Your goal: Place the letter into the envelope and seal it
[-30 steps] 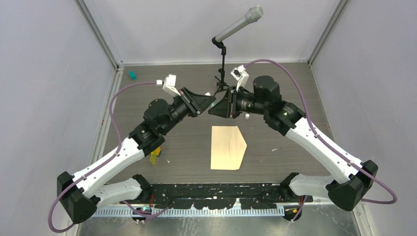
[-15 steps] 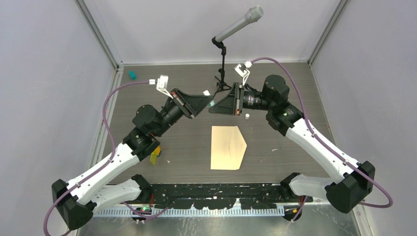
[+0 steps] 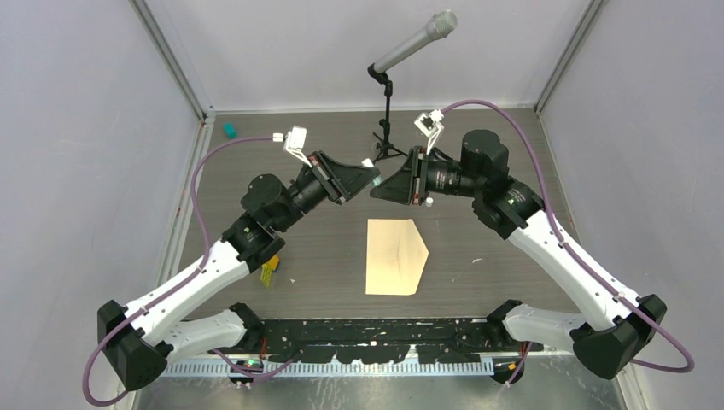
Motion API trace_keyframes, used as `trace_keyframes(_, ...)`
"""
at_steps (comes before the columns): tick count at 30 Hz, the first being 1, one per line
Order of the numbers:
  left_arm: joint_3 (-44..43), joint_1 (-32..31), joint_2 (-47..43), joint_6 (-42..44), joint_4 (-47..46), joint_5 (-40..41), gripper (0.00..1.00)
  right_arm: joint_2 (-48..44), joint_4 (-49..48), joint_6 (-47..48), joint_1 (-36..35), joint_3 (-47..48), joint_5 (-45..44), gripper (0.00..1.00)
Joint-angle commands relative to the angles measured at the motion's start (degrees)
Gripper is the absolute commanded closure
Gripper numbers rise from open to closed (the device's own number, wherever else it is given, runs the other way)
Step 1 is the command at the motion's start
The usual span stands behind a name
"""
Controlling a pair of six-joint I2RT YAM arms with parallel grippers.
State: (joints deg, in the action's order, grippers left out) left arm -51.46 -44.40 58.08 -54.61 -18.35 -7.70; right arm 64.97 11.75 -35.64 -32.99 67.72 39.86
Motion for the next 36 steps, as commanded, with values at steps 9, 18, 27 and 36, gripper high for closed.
trace_keyframes(9, -4.4, -0.4, 4.0, -2.1, 0.3, -5.9, 0.64, 1.2, 8.6, 10.6, -7.4, 7.4, -21.0, 0.99)
trace_keyframes(18, -4.9, -0.4, 4.1, -4.1, 4.5, -0.6, 1.0, 1.9, 14.7, 14.0, -12.0, 9.2, -34.3, 0.53)
trace_keyframes(27, -9.6, -0.4, 5.5, -5.8, 17.8, 6.8, 1.0, 3.2, 18.4, 17.4, -20.0, 10.9, -53.6, 0.42)
trace_keyframes(36, -10.8, -0.4, 6.4, -5.6, 18.2, 7.2, 1.0, 5.8, 19.6, 19.1, -23.5, 13.1, -57.1, 0.51)
